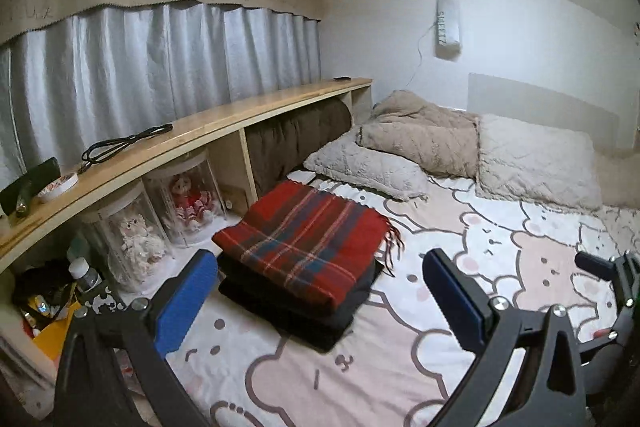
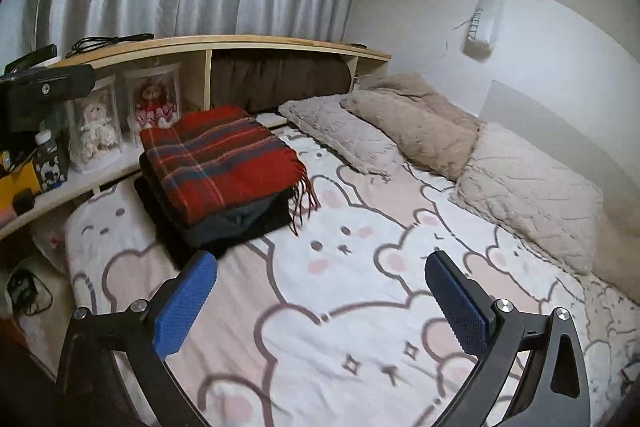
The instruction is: Fold clothes
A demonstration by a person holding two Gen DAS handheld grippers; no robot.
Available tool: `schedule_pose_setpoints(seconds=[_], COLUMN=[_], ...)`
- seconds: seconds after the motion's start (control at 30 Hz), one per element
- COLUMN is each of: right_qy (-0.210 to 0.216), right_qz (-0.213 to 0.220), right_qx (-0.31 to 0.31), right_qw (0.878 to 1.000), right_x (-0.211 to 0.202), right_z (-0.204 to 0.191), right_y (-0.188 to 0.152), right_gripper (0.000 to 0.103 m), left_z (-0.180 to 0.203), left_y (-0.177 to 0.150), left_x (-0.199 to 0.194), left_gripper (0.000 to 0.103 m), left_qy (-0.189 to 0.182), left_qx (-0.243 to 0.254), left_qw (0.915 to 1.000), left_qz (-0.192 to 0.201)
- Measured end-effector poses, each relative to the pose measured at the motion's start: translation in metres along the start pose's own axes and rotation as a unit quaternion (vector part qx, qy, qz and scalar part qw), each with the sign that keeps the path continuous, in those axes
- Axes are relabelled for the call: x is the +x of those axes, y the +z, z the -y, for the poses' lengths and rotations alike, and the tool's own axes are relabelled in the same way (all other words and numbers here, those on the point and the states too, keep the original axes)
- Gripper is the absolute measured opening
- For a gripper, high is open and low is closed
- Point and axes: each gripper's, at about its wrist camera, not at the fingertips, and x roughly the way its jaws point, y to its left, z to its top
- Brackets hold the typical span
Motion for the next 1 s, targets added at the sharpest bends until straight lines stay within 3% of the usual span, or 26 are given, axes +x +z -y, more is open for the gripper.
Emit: schedule_pose_setpoints(seconds=[0.2, 0.47, 0.67, 1.0], right_qy=[-0.006, -0.051, -0.052, -0.079], right_qz=[0.002, 0.011, 0.006, -0.012], right_qx=[0.014, 0.026, 0.072, 0.084], right_qw=[1.000, 0.998, 0.996, 0.993], right_x=[-0.037, -0.078, -0.086, -0.089], right_z=[0.019, 0.047, 0.063, 0.079], right_y=[-0.016, -0.034, -0.051, -0.068], right_gripper=[0.103, 0.103, 0.103, 0.103], left_z=[0.022, 0.030, 0.030, 0.020], left_y=[-0.017, -0.032, -0.046, -0.048], left_x=[-0.018, -0.025, -0.020, -0.016], left_gripper=[0.103, 0.103, 0.103, 0.103], left_qy=[-0.008, -0.004, -0.002, -0.003], left_qx=[-0.015, -0.043, -0.057, -0.078], left_qw=[0.9998, 0.9991, 0.9981, 0.9966], left_qz=[-0.010, -0.006, -0.022, -0.028])
